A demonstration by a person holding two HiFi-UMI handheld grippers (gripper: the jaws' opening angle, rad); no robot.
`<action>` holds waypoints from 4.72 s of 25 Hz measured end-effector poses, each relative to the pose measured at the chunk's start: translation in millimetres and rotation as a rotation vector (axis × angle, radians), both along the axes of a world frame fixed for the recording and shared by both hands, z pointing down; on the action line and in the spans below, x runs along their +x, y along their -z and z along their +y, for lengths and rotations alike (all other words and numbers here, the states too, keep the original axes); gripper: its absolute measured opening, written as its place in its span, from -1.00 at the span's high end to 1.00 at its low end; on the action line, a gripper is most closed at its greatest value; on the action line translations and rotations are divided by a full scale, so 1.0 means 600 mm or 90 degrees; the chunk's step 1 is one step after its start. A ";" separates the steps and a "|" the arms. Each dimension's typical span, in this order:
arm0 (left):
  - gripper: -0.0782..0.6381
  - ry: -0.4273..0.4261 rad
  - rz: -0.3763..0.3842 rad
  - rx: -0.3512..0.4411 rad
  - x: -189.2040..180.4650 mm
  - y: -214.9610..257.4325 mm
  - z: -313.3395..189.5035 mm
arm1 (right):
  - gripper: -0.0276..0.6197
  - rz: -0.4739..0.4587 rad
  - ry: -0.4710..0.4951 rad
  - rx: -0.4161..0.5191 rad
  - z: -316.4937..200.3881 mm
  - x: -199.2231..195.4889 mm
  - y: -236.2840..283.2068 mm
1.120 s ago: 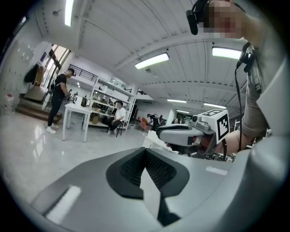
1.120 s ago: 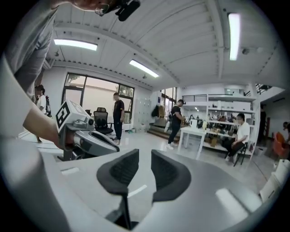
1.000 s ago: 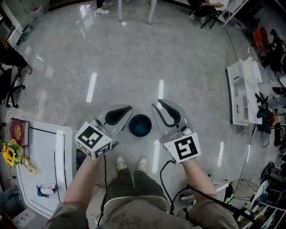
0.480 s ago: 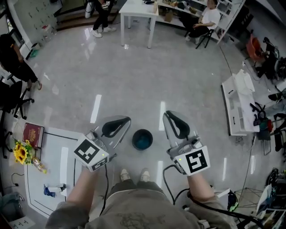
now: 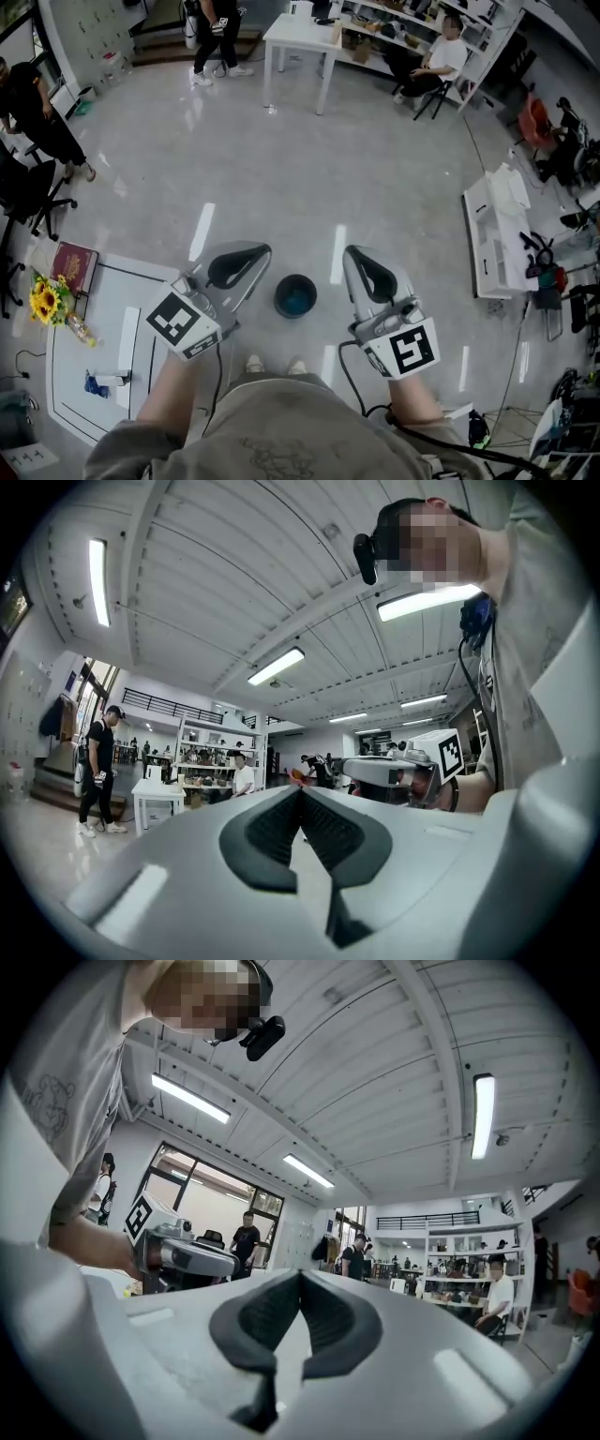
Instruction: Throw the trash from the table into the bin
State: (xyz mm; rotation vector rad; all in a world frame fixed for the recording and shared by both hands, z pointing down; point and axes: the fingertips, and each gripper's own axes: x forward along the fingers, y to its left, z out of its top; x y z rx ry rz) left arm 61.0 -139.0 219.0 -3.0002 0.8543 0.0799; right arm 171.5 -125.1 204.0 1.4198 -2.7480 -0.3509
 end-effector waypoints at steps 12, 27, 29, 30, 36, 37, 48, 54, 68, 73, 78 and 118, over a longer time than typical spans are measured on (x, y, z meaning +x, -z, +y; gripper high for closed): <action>0.79 0.000 0.016 0.017 0.011 0.014 0.013 | 0.91 -0.016 -0.003 -0.008 0.000 0.017 0.003; 0.79 -0.019 0.019 -0.006 0.042 -0.001 0.023 | 0.91 -0.012 -0.012 -0.036 0.010 0.053 -0.022; 0.79 -0.018 0.017 -0.009 0.045 -0.005 0.026 | 0.91 -0.013 -0.014 -0.040 0.013 0.058 -0.027; 0.79 -0.017 0.016 -0.011 0.047 -0.008 0.027 | 0.91 -0.013 -0.015 -0.043 0.014 0.061 -0.030; 0.79 0.004 0.008 -0.026 0.066 -0.022 0.033 | 0.91 -0.018 -0.008 -0.060 0.020 0.090 -0.047; 0.79 0.010 0.006 -0.029 0.068 -0.025 0.035 | 0.91 -0.019 -0.004 -0.064 0.020 0.094 -0.051; 0.79 0.135 -0.016 -0.037 0.043 -0.032 0.078 | 0.91 -0.025 0.108 -0.072 0.023 0.080 -0.059; 0.79 0.255 -0.022 -0.047 -0.046 -0.027 0.134 | 0.91 -0.026 0.242 -0.050 0.040 -0.026 -0.040; 0.79 0.590 -0.047 -0.049 -0.366 -0.019 0.399 | 0.91 -0.075 0.620 -0.026 0.253 -0.426 0.013; 0.79 0.656 -0.038 -0.053 -0.461 -0.035 0.476 | 0.91 -0.033 0.662 -0.031 0.316 -0.529 0.005; 0.79 0.676 -0.020 -0.049 -0.523 -0.038 0.506 | 0.91 -0.012 0.665 -0.043 0.338 -0.585 -0.005; 0.79 0.878 0.017 -0.014 -0.793 -0.037 0.826 | 0.91 0.048 0.860 -0.052 0.615 -0.938 -0.033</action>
